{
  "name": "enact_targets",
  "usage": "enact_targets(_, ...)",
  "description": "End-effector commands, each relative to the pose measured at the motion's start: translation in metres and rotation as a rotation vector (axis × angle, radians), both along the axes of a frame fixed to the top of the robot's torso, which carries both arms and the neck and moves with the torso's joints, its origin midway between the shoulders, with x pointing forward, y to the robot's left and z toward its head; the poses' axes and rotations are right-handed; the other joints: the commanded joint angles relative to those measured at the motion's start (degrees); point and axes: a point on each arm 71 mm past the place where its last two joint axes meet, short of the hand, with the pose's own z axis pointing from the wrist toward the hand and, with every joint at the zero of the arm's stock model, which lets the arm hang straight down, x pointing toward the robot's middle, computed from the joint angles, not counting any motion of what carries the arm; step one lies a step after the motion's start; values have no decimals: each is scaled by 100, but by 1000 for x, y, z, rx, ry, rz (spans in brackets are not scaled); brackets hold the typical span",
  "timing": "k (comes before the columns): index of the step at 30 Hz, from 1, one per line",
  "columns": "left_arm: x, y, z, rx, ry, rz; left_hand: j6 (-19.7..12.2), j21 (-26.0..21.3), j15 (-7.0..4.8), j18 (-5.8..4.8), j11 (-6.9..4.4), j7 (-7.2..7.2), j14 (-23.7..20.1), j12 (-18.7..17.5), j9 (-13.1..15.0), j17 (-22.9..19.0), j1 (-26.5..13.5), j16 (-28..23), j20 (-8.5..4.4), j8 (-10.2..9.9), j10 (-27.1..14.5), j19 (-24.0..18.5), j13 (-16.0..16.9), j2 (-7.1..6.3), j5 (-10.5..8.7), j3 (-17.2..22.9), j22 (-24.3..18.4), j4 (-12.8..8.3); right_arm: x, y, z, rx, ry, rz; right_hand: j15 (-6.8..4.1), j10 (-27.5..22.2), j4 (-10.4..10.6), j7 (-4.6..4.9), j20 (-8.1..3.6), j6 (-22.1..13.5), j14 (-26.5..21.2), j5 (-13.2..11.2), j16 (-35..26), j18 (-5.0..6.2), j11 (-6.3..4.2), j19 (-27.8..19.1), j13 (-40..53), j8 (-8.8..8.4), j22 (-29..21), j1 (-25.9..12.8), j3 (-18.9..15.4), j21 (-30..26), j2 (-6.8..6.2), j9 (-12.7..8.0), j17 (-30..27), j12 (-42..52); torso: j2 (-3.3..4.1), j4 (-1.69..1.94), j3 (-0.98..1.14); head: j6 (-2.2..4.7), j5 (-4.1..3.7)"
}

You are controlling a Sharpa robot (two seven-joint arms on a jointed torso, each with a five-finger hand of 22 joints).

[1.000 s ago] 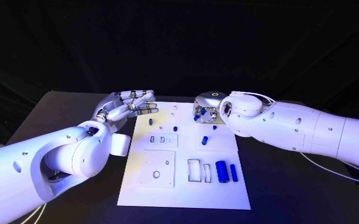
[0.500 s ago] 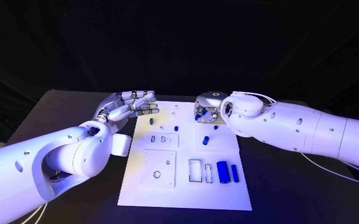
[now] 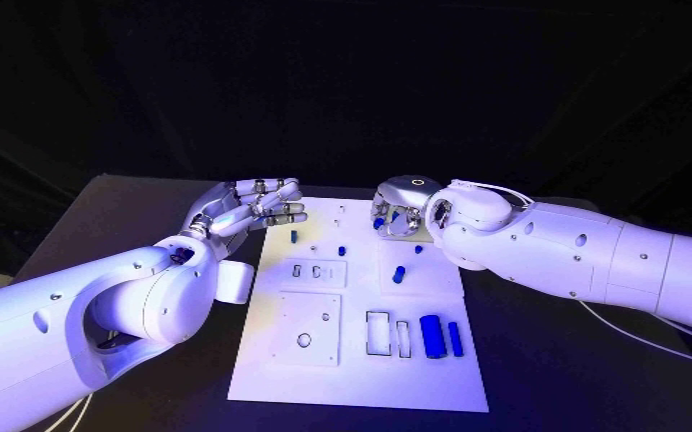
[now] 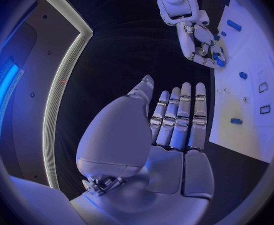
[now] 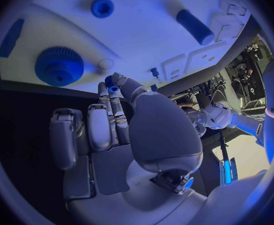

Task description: Assemble the parts on the task board

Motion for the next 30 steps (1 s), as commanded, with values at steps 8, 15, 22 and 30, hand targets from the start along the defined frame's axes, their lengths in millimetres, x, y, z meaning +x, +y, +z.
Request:
enact_targets(8,1,-2,1,-9,-3,-18,9,-6,40,75,28,35,4,-49,-11,12,-20,-52,12,-51,0,13,-11,10,-7,9,-16,-54,11,18,10,70,-92,-7,-37,170,13,6,5,20,198,32,19,-53,-112,62,50,12,596,51,78,30,-4,136,-22,-23,28,15,-3,41,7)
enact_targets(15,1,-4,1,-10,0,-24,4,-10,42,76,31,38,6,-63,-11,14,10,-66,13,-64,-3,12,-12,5,-8,17,-23,-96,17,33,11,77,-103,-3,-35,173,19,7,6,20,197,39,23,-52,-111,59,51,9,596,34,95,30,-16,143,-22,-31,38,25,-4,43,23)
enact_targets(22,0,-6,1,-12,-1,-28,4,-10,42,76,31,38,6,-63,-11,14,10,-66,13,-64,-3,12,-12,5,-8,17,-23,-96,21,43,6,76,-96,-4,-32,170,33,11,9,9,195,49,27,-49,-105,46,51,-1,585,-1,124,24,-39,152,-27,-51,48,33,-1,48,56)
enact_targets(30,1,-7,1,-12,-1,-29,4,-10,42,76,31,38,6,-63,-11,14,10,-66,13,-64,-3,12,-12,5,-8,17,-23,-96,26,46,4,83,-109,-18,-27,158,45,15,12,-4,190,35,20,-42,-100,24,50,-12,558,-29,140,8,-61,157,-47,-70,50,41,-9,58,69)
